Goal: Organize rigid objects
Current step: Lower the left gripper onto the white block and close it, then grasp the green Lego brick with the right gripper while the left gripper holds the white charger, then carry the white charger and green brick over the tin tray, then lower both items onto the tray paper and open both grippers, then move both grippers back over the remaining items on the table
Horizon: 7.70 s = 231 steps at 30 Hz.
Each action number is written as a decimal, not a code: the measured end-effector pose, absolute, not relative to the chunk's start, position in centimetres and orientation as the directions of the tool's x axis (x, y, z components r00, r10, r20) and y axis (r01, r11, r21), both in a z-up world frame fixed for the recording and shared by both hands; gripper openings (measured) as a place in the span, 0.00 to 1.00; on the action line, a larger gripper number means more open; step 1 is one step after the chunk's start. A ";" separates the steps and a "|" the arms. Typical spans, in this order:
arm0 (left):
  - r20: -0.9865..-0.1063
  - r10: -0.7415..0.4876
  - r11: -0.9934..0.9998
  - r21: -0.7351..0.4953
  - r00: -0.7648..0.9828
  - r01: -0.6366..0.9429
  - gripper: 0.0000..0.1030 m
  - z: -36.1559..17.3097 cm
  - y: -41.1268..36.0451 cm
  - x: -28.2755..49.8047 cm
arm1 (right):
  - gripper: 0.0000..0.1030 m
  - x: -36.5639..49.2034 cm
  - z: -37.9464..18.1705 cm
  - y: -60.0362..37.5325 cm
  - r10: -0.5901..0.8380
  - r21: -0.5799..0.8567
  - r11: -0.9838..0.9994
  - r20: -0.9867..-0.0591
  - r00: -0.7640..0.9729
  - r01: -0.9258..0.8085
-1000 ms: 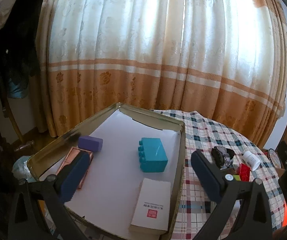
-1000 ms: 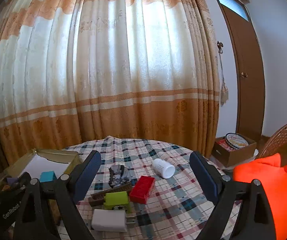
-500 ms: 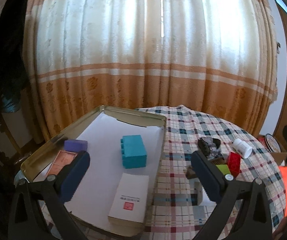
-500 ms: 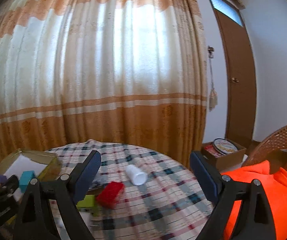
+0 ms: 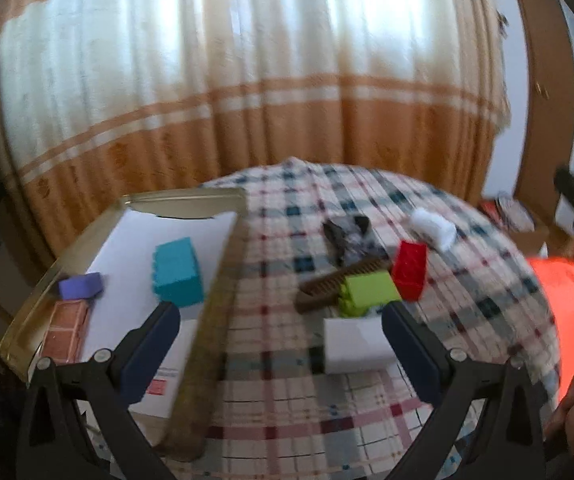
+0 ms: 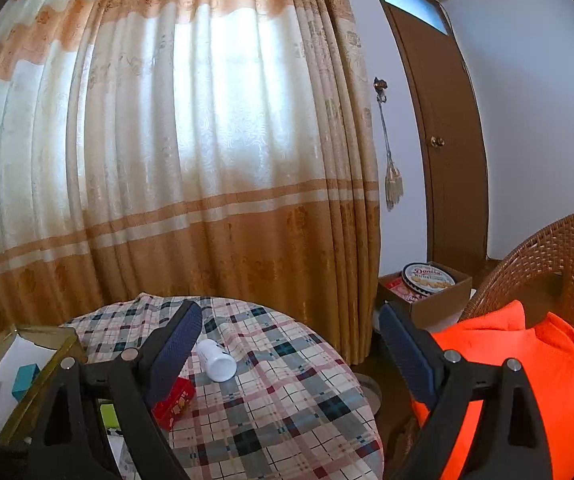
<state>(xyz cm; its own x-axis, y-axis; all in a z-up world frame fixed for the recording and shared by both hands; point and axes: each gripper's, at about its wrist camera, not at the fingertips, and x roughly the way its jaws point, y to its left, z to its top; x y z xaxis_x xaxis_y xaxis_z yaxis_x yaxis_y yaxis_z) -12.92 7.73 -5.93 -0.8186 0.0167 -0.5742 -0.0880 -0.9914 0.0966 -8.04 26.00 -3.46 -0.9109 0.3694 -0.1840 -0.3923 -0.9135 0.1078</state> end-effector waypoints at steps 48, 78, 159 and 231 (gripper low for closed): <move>-0.799 0.166 -0.979 -0.061 -0.577 -0.196 0.62 -10.1 9.8 -16.9 | 0.91 -9.2 -3.7 26.2 0.366 0.086 -0.913 -0.252 -0.896 -0.398; -0.628 0.124 -0.991 -0.109 -0.768 -0.071 0.62 -2.6 -0.8 -14.1 | 0.67 -17.7 -8.0 18.9 -0.137 0.229 -0.973 -0.617 -0.775 -0.010; -0.770 -0.056 -0.993 -0.026 -0.636 0.119 0.62 -4.2 -12.0 -27.6 | 0.46 -30.5 -5.7 3.1 -0.279 0.231 -0.960 -0.724 -0.631 0.159; -0.548 -0.064 -0.996 0.083 -0.834 0.022 0.99 -4.6 5.5 -16.1 | 0.76 -15.1 -5.0 22.9 0.123 0.200 -0.954 -0.410 -0.904 -0.221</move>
